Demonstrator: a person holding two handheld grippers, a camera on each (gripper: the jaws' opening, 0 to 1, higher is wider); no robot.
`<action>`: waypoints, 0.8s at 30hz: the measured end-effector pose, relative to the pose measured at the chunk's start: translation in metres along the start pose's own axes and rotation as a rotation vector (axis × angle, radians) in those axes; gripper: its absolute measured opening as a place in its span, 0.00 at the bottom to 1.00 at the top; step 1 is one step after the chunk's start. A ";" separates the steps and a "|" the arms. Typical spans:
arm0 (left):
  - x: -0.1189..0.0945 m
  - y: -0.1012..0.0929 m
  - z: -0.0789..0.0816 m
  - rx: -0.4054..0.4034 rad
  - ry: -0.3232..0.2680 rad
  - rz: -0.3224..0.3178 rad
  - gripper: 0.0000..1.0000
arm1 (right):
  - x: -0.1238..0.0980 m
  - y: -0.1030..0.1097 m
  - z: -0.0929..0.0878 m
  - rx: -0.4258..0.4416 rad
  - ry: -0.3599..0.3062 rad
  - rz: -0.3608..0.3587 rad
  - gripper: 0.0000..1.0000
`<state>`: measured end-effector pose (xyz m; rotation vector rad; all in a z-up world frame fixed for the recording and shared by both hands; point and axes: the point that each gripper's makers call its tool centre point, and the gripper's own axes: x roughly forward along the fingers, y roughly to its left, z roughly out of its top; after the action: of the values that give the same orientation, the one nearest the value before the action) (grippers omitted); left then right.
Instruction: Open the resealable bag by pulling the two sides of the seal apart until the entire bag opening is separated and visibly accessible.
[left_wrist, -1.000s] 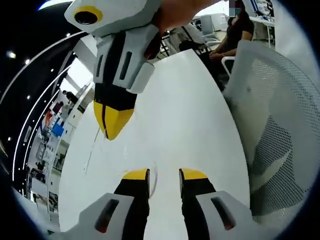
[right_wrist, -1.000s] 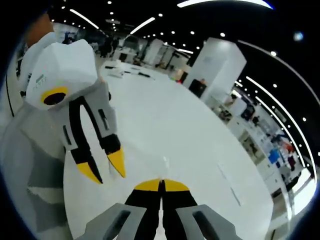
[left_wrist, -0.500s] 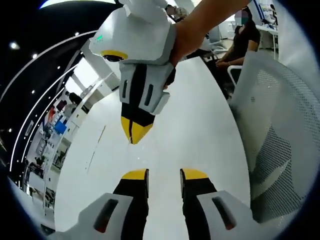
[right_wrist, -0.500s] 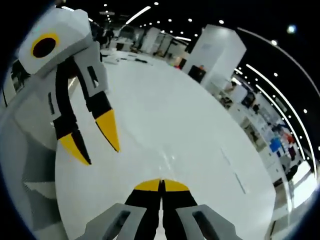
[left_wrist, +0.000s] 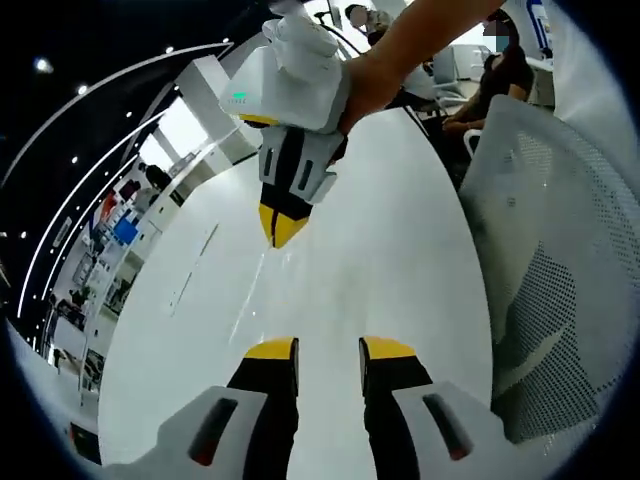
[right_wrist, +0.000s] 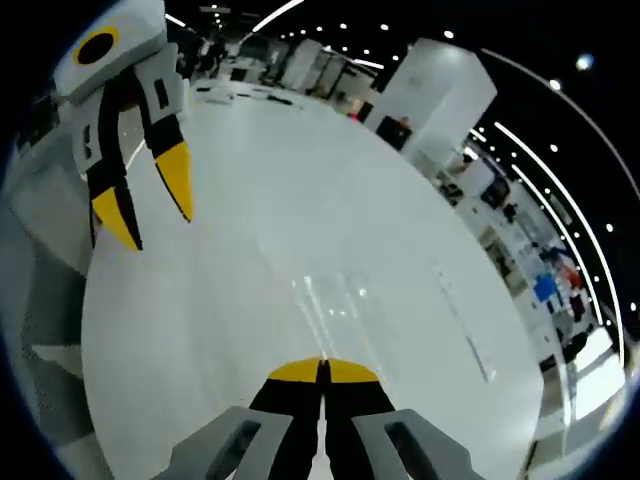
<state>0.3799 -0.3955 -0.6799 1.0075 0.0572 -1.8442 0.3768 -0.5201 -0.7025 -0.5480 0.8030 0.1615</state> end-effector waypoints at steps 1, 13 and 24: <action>-0.002 0.000 -0.003 -0.008 0.003 0.003 0.21 | 0.002 -0.001 -0.002 0.011 0.004 0.004 0.00; -0.010 0.001 -0.016 -0.054 0.004 0.032 0.21 | 0.015 0.002 -0.016 0.010 0.047 0.033 0.00; -0.012 0.001 -0.023 -0.070 0.002 0.033 0.22 | 0.016 0.023 -0.027 -0.010 0.045 0.089 0.05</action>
<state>0.3960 -0.3769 -0.6865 0.9558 0.1053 -1.7991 0.3631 -0.5153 -0.7387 -0.5269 0.8707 0.2357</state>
